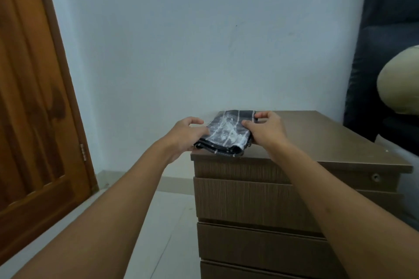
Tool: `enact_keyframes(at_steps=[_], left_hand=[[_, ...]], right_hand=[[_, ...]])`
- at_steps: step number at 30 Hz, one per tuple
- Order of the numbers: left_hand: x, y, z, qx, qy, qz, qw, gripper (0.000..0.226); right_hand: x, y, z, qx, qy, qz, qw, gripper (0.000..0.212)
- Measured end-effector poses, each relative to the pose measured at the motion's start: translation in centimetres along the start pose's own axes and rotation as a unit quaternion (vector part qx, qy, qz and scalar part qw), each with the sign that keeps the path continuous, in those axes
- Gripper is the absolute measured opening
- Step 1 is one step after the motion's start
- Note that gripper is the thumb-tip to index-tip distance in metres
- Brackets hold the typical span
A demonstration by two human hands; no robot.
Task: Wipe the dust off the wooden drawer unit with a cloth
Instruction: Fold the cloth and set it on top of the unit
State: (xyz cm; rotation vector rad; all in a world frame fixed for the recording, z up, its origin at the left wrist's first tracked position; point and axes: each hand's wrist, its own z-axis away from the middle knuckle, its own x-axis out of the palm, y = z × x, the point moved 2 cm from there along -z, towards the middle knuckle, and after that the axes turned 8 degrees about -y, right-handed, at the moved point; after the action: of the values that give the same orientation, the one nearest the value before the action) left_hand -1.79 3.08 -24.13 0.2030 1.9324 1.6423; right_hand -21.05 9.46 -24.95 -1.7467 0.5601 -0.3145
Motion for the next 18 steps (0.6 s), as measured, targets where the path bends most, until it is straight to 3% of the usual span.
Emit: enact_keyframes(at_steps=[2,4,6,9,14,18], left_hand=[[0.2,-1.1,-0.7,-0.004,0.006,-0.064,0.998,0.043],[0.3,-2.3,-1.0,0.007,0.021,-0.119,0.993,0.045],[0.3,-3.5,-1.0,0.035,0.044,-0.149,0.987,0.043],[0.7,-5.2,-0.5,0.100,0.081,-0.159,0.979,0.033],[2.1,-6.2,-0.4,0.149,0.156,-0.173,0.961,0.029],[2.6,-6.1,-0.9,0.143,0.188,-0.158,0.959,0.030]], right_hand=[[0.4,1.2,-1.0,0.015,-0.023,0.025,0.999,0.022],[0.4,1.9,-0.4,0.005,-0.063,0.117,0.991,0.033],[0.0,2.3,0.9,-0.035,-0.095,0.211,0.972,0.048],[-0.4,2.6,2.8,-0.092,-0.115,0.246,0.958,0.053],[-0.3,3.3,2.8,-0.111,-0.086,0.318,0.938,0.035],[0.2,3.7,2.8,-0.141,-0.044,0.373,0.916,0.036]])
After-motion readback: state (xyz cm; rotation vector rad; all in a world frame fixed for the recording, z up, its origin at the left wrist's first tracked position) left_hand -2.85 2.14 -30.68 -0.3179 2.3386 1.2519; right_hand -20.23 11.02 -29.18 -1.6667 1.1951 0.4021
